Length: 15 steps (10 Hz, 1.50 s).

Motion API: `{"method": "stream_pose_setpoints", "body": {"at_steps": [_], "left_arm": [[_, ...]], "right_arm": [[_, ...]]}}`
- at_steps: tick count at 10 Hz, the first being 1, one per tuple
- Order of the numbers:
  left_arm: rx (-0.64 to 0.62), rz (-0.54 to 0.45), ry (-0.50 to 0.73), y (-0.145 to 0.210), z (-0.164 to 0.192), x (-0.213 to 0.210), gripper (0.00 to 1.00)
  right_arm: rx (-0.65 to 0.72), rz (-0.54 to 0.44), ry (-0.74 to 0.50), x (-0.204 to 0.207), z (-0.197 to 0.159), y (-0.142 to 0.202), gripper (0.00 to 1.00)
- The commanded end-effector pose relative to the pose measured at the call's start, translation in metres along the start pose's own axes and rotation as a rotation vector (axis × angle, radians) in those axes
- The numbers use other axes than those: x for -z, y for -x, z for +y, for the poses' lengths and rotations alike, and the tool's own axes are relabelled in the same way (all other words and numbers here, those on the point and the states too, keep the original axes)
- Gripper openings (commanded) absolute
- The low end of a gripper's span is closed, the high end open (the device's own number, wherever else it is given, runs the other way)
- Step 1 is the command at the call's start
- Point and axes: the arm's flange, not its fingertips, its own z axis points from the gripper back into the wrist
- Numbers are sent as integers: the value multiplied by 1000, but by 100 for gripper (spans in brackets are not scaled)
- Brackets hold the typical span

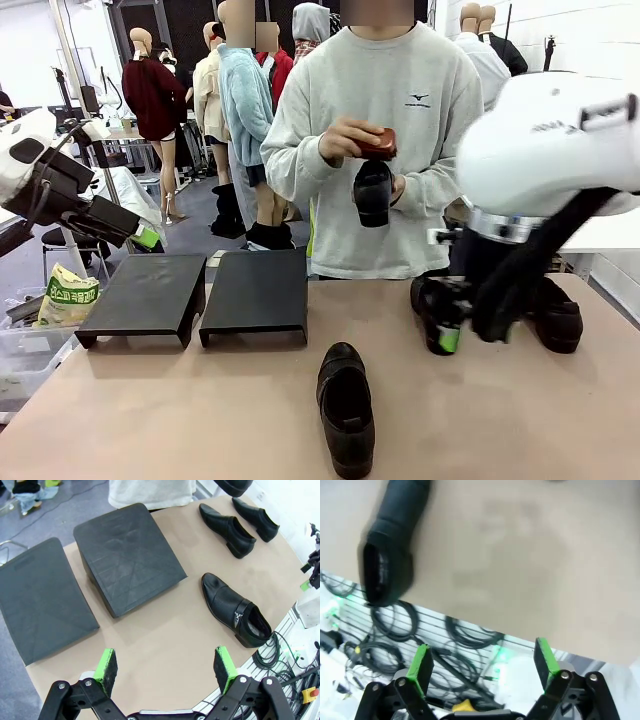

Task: Organize the shoes by placing them on the stand.
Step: Place the Shoe from the middle of the table onto the Shoes Stand.

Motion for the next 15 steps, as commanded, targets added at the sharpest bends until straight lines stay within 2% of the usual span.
{"method": "stream_pose_setpoints", "body": {"at_steps": [1, 2, 4, 5, 7, 8, 10, 11, 13, 14, 15], "left_arm": [[4, 0, 10, 1, 2, 0, 100], [4, 0, 10, 1, 2, 0, 100], [0, 0, 0, 0, 0, 0, 100], [-5, 15, 12, 4, -23, 10, 100], [-45, 91, -68, 10, -91, 40, 100], [-89, 201, -82, 12, -120, 61, 100], [-153, 323, -32, 15, -157, 106, 100], [-201, 336, -11, 17, -166, 128, 100], [-283, 232, 38, 29, -173, 154, 100], [-269, 129, -7, 28, -151, 139, 100], [-224, 319, -8, 31, -175, 146, 100]], "right_arm": [[-49, -6, 69, 1, -30, 16, 100], [-96, -10, 47, 3, -45, 21, 100], [-81, -7, 8, 10, -53, 17, 100], [-61, 4, 47, 3, -48, 18, 100], [-61, 4, 47, 3, -48, 18, 100], [-61, 4, 47, 3, -48, 18, 100], [-61, 4, 47, 3, -48, 18, 100], [-61, 4, 47, 3, -48, 18, 100], [-61, 4, 47, 3, -48, 18, 100], [-61, 4, 47, 3, -48, 18, 100], [-61, 4, 47, 3, -48, 18, 100]]}}
